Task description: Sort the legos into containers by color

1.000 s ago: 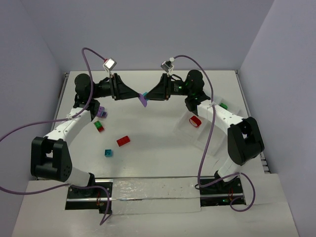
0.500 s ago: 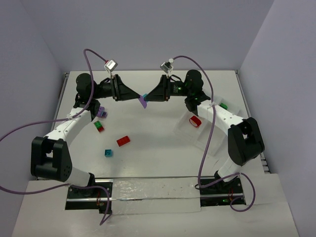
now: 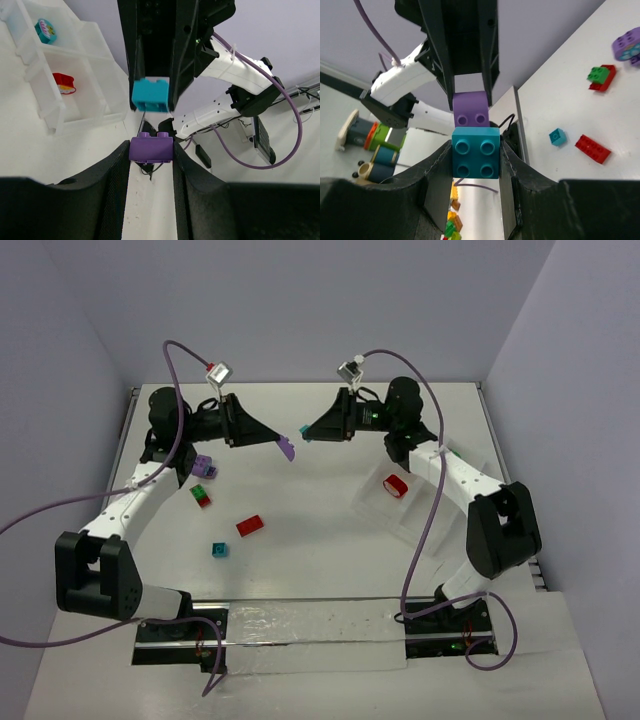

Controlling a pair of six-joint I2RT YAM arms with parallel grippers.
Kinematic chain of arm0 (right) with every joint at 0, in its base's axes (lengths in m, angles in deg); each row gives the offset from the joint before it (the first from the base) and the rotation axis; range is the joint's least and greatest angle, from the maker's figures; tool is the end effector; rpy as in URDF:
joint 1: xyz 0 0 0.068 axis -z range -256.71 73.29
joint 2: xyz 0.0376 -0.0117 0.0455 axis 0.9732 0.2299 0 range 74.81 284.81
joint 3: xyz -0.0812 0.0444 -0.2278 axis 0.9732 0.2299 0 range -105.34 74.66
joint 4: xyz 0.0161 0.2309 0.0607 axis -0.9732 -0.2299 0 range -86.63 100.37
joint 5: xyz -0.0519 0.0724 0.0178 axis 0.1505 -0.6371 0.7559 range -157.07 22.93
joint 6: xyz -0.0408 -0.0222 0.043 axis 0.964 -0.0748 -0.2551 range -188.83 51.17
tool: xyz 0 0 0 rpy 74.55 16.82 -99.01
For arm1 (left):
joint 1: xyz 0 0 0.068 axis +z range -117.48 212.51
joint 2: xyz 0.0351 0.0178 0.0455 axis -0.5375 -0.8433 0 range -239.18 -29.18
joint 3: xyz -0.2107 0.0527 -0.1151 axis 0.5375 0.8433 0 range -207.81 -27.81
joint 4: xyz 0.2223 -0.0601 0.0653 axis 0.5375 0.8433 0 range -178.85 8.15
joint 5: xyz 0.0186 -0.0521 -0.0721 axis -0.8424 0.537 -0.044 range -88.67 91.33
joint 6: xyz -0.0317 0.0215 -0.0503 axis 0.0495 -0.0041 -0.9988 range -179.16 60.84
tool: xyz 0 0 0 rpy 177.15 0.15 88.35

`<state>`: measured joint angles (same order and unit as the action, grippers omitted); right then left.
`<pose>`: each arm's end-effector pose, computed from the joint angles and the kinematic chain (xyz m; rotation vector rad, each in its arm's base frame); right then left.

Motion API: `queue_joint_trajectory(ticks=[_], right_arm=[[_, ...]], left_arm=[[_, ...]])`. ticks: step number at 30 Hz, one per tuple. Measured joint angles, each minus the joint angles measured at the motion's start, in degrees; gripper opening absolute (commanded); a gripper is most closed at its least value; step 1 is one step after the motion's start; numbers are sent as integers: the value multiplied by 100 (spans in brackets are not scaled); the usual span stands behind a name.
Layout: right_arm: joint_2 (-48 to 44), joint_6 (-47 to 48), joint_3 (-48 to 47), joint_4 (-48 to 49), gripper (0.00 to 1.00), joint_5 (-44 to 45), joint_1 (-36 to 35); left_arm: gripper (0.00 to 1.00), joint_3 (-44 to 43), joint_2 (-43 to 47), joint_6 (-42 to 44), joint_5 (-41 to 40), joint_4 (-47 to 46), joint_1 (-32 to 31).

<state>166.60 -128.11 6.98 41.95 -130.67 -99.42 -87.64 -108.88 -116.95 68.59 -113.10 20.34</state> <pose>0.3048 0.1748 0.3262 -0.5441 1.7836 1.8509 0.2825 -0.1069 0.3340 0.4152 1.8167 -1.7614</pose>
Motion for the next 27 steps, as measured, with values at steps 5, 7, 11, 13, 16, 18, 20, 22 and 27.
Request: queue_joint_trajectory(ticks=[5,7,11,13,16,18,20,22,27], right_arm=[[-180,144,31,-244,0,48,265],[-246,415,4,-709,0,185,331],[-283,1493,-513,-2674,0,1194,490],[-283,2086,-971,-3853,0,2259,610],[-322,2757,-1309,-4842,0,4063,813],[-349,3037,-1315,-5257,0,4984,1048],[-344,3179,-1211,-5481,0,5563,1356],[-317,3280,-1123,-5675,0,6025,1654],[-18,3424,-1103,-5780,0,6688,2090]], left_arm=[[0,2,107,47,-2,14,41],[0,2,111,88,-15,68,44],[0,-17,119,359,-170,540,91],[0,-51,127,643,-318,983,108],[0,-125,146,1070,-622,1698,116],[0,-140,161,1280,-798,2045,117],[0,-140,178,1429,-937,2325,118],[0,-140,188,1545,-1052,2534,119],[0,-140,192,1758,-1267,2881,121]])
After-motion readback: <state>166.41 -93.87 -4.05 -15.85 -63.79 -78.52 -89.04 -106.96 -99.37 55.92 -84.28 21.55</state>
